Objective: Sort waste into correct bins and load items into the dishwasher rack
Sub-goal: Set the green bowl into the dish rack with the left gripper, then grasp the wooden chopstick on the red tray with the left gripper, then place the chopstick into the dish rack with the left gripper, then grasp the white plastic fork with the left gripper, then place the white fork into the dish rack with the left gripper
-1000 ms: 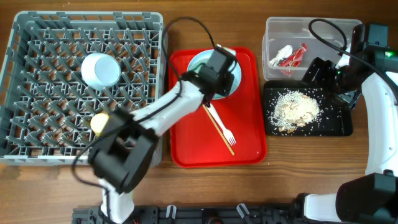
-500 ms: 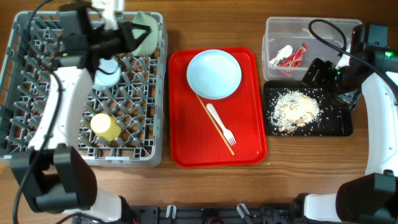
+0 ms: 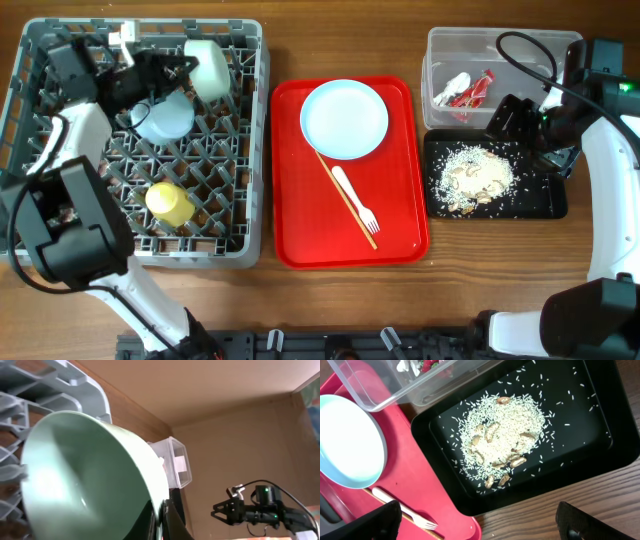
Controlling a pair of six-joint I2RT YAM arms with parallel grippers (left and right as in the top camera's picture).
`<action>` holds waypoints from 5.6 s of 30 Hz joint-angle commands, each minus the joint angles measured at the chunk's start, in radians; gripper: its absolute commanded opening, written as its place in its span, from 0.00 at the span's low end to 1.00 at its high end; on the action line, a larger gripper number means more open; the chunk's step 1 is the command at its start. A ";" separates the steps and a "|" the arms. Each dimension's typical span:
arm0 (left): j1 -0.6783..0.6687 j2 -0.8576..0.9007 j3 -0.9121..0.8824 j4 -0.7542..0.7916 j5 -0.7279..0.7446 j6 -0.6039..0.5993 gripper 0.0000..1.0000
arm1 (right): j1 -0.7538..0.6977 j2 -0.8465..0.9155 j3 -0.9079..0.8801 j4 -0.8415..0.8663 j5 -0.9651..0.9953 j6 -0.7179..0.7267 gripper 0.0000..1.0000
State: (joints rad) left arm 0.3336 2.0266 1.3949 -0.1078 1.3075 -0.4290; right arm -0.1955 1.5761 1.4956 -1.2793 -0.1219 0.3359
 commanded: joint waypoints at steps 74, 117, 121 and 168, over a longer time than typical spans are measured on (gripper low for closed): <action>-0.980 -0.027 -0.103 -0.754 -1.346 -0.438 0.20 | 0.000 -0.022 0.001 -0.050 0.010 -0.046 1.00; -0.500 -0.349 -0.066 -0.588 -1.358 0.360 0.29 | 0.000 -0.022 0.001 -0.061 0.010 -0.047 1.00; -0.496 -0.388 -0.065 -0.563 -1.230 0.360 0.57 | 0.000 -0.022 0.001 -0.061 0.010 -0.048 1.00; -1.239 0.027 -0.069 -0.627 -1.279 -0.679 0.04 | 0.000 -0.022 0.001 -0.054 0.011 -0.050 1.00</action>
State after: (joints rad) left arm -0.9165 2.0140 1.3312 -0.7334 0.0341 -1.1049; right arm -0.1955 1.5753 1.4956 -1.3350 -0.1219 0.3012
